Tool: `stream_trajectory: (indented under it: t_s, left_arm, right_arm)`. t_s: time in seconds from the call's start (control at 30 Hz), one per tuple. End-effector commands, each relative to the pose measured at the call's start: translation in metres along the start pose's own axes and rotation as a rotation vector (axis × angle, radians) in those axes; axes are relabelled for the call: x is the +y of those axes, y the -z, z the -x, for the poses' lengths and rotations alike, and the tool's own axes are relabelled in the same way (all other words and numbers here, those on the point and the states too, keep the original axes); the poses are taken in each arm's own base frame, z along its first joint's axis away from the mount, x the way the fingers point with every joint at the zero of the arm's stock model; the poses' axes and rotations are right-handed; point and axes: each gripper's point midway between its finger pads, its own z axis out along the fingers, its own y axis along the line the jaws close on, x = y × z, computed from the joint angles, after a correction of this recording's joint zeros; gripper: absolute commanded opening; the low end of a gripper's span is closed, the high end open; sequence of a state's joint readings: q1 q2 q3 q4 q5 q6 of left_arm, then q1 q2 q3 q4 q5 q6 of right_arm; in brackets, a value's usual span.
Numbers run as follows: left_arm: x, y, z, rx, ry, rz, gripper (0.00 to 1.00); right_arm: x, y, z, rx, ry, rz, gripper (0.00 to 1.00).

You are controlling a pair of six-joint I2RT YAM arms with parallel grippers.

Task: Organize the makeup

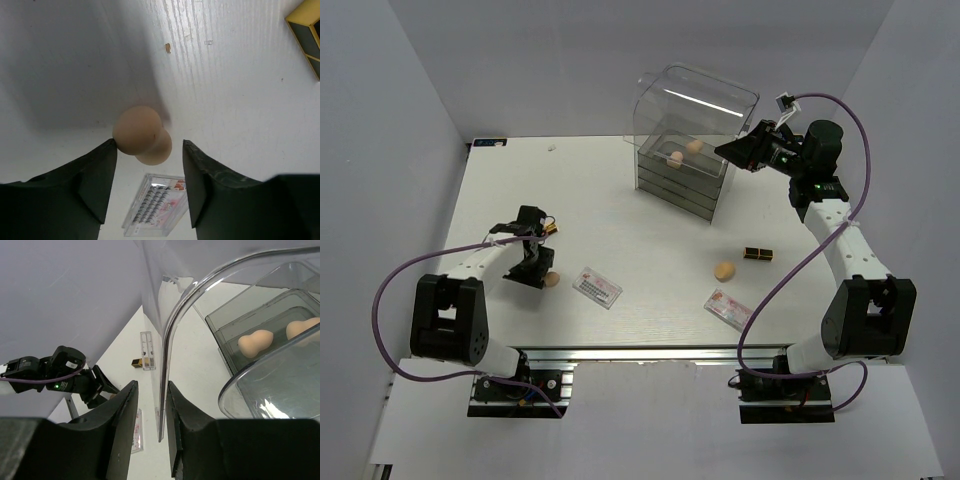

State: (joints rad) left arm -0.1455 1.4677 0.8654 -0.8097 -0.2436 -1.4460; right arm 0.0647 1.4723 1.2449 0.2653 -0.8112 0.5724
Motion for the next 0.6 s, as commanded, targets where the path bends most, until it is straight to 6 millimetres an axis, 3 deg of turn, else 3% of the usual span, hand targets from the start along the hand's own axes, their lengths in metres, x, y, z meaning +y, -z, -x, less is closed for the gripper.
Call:
stream_trajectory:
  t_s: [0.0, 0.13, 0.2, 0.43, 0.57]
  left_arm:
    - [-0.006, 0.000, -0.001, 0.014, 0.008, -0.035, 0.61]
    - [-0.006, 0.003, 0.000, 0.013, 0.025, -0.039, 0.36]
    - [-0.011, 0.007, 0.001, 0.018, 0.035, -0.064, 0.30]
    - [-0.053, 0.039, -0.005, 0.084, 0.013, -0.291, 0.02]
    - [-0.073, 0.058, -0.013, 0.128, -0.032, -0.416, 0.00]
  right_arm:
    - [0.027, 0.009, 0.021, -0.053, 0.094, 0.058, 0.34]
    - [0.027, 0.009, 0.020, -0.051, 0.091, 0.057, 0.34]
    - [0.027, 0.009, 0.020, -0.051, 0.091, 0.057, 0.34]
    - [0.027, 0.009, 0.020, -0.054, 0.092, 0.055, 0.34]
    - [0.027, 0.009, 0.020, -0.051, 0.092, 0.058, 0.34]
